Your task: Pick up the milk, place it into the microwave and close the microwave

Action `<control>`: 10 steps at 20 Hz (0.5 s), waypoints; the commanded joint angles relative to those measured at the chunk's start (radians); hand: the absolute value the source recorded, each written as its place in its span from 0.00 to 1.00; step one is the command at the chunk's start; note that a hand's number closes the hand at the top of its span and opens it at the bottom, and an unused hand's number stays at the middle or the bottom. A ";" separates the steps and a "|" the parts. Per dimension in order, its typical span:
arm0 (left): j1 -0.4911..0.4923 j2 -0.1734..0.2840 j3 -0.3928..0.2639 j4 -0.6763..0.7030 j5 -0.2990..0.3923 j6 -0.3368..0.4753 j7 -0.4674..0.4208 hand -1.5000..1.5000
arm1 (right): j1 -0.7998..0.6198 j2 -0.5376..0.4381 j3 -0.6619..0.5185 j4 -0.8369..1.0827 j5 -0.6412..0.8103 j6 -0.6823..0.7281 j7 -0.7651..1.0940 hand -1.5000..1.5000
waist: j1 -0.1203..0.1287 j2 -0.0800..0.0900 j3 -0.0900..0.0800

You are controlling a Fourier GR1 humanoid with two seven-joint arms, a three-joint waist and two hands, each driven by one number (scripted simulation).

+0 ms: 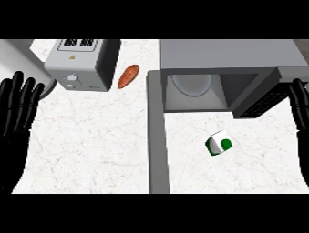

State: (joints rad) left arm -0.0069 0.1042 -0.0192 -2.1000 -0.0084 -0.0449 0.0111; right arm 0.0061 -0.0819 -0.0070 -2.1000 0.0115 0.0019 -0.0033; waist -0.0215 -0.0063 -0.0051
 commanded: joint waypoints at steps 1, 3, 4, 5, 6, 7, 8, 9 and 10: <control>-0.076 0.021 0.083 0.119 0.049 -0.029 -0.054 0.00 | -0.017 0.021 0.035 0.019 0.059 -0.023 -0.001 0.00 | 0.020 0.007 0.005; -0.100 0.059 0.131 0.067 0.104 -0.040 0.036 0.00 | 0.010 0.079 0.185 -0.020 0.184 -0.086 0.033 0.00 | 0.021 0.006 0.005; -0.094 0.053 0.155 0.151 0.097 -0.040 -0.049 0.00 | 0.013 0.079 0.236 0.056 0.211 -0.147 -0.030 0.00 | 0.022 0.007 0.004; -0.113 0.075 0.191 0.183 0.136 -0.065 -0.060 0.00 | 0.029 0.080 0.264 0.084 0.233 -0.158 -0.066 0.00 | 0.022 0.007 0.005; -0.124 0.106 0.219 0.123 0.169 -0.069 0.023 0.00 | 0.028 0.080 0.277 0.117 0.245 -0.164 -0.076 0.00 | 0.025 0.006 0.005; -0.051 0.024 0.165 0.144 0.194 -0.037 0.068 0.00 | 0.039 0.081 0.303 0.076 -0.002 -0.070 -0.005 0.00 | 0.039 0.008 0.006; -0.073 0.044 0.186 0.142 0.212 -0.038 0.103 0.00 | 0.064 0.081 0.348 0.067 -0.013 -0.109 -0.011 0.00 | 0.031 0.006 0.006; -0.010 0.008 0.152 0.138 0.177 -0.030 0.059 0.00 | 0.091 0.081 0.394 0.077 -0.011 -0.137 -0.054 0.00 | 0.031 0.005 0.006; 0.008 0.032 0.184 0.113 0.212 -0.049 0.077 0.00 | 0.122 0.081 0.412 -0.010 -0.003 -0.123 0.015 0.00 | 0.025 0.003 0.005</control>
State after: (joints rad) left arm -0.0524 0.1414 0.1384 -1.9796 0.1530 -0.0852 0.0545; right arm 0.0652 -0.0100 0.2929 -2.0542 0.0645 -0.1071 -0.0214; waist 0.0042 -0.0009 -0.0002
